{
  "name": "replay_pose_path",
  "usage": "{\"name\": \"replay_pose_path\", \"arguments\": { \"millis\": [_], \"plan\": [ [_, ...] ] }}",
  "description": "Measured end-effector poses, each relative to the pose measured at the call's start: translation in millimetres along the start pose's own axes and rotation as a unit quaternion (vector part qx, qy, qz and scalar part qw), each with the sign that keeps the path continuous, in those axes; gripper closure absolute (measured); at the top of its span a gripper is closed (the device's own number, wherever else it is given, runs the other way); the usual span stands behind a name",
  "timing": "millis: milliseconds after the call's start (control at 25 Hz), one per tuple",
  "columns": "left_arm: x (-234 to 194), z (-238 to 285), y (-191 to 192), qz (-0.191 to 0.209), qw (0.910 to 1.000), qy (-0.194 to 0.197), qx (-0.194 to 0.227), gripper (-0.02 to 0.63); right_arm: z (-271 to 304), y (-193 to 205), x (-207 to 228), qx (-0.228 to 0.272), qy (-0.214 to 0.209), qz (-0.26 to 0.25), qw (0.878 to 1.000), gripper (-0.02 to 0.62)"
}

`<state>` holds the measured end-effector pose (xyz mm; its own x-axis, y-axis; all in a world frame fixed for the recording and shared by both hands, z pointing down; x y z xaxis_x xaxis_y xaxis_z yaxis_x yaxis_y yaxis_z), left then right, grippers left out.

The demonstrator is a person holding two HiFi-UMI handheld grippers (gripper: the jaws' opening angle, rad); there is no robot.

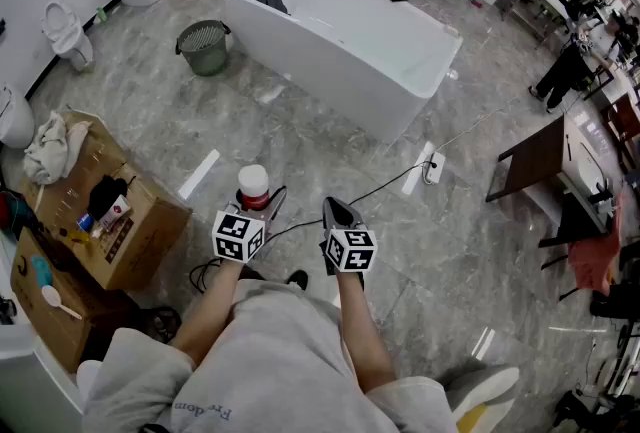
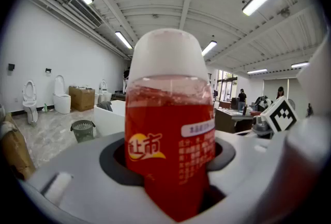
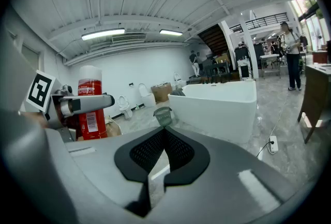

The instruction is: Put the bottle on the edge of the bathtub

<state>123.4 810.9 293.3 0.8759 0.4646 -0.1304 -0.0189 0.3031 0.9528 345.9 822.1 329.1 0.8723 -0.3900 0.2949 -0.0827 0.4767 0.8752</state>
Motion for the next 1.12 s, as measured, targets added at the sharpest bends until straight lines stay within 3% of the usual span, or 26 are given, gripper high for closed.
{"name": "replay_pose_path", "arguments": {
  "millis": [360,680,1120],
  "plan": [
    [11,-2,2,0.005,0.9999,0.015,0.007,0.281,-15,9,12,0.013,0.017,0.012,1.0,0.594],
    [2,-19,6,0.0,1.0,0.002,0.003,0.281,-26,14,19,0.047,0.005,0.084,0.995,0.594],
    [-41,-2,15,-0.024,0.9993,-0.029,-0.002,0.281,15,14,20,0.007,-0.016,0.05,0.999,0.594]
  ]
}}
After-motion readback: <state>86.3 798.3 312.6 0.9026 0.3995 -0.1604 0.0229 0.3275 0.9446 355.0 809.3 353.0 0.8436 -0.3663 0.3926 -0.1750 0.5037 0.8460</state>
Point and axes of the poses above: the fingertips, and each gripper's own axes: z forward along the fingers, x to its right, y out of its underside, the point moved 8 cm from there along -z, backward along the fingers
